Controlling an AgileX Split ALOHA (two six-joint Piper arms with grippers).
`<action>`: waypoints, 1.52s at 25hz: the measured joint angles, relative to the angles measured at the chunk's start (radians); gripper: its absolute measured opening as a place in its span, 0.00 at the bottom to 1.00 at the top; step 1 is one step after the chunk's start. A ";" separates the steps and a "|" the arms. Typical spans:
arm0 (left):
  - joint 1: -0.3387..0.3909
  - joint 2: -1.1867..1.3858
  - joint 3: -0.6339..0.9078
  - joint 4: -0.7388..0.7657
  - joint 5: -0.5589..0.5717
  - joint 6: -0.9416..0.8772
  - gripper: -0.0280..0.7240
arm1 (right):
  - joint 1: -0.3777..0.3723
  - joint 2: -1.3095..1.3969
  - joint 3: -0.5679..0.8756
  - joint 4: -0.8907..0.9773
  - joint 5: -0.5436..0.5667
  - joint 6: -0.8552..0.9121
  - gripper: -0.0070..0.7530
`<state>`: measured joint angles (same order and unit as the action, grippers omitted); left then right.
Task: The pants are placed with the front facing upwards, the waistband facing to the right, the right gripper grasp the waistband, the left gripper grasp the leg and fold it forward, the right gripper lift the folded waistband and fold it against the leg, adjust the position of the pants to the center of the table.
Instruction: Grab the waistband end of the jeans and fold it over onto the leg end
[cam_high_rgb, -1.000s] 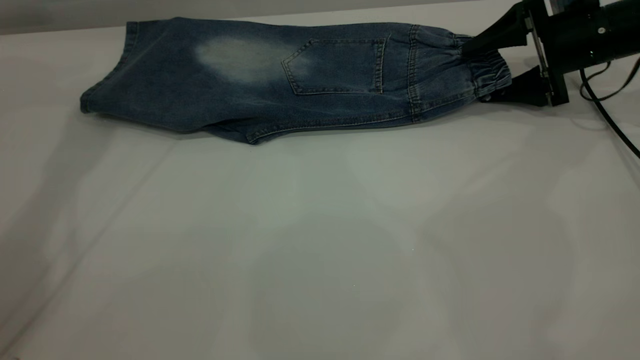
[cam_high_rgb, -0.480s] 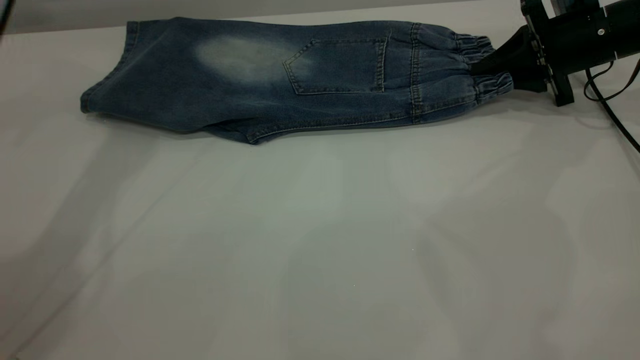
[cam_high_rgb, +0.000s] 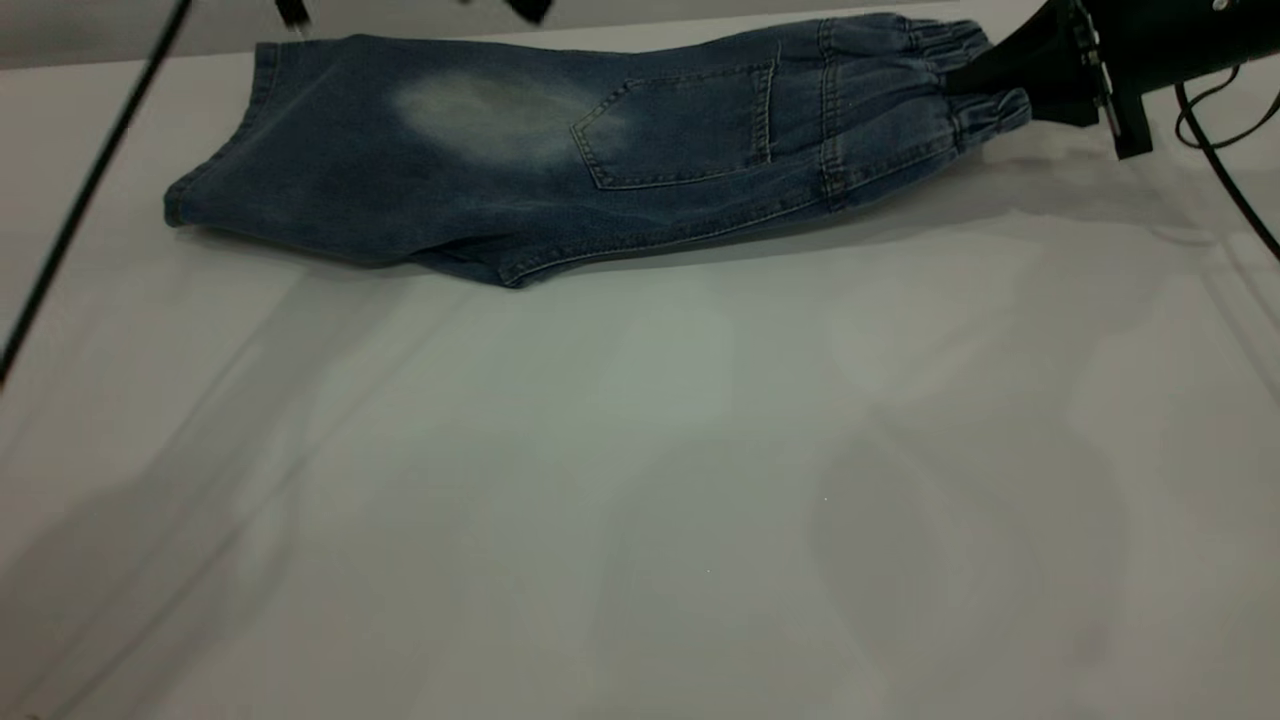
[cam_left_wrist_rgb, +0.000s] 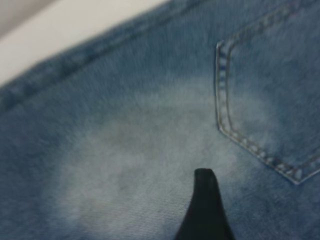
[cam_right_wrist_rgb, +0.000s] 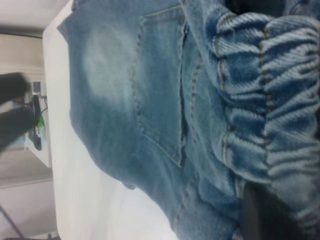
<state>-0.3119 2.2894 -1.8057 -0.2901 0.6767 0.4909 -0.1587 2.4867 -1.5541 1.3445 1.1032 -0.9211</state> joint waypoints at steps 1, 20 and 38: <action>-0.004 0.016 -0.010 -0.002 0.003 -0.006 0.69 | 0.000 -0.004 0.000 0.000 0.003 0.000 0.07; -0.097 0.393 -0.625 0.249 0.450 -0.130 0.69 | 0.000 -0.036 0.000 -0.024 0.005 0.011 0.07; -0.109 0.481 -0.651 0.264 0.413 -0.138 0.69 | 0.000 -0.050 0.000 -0.026 0.020 0.012 0.07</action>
<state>-0.4212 2.7708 -2.4571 -0.0260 1.0900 0.3528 -0.1587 2.4367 -1.5541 1.3183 1.1236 -0.9093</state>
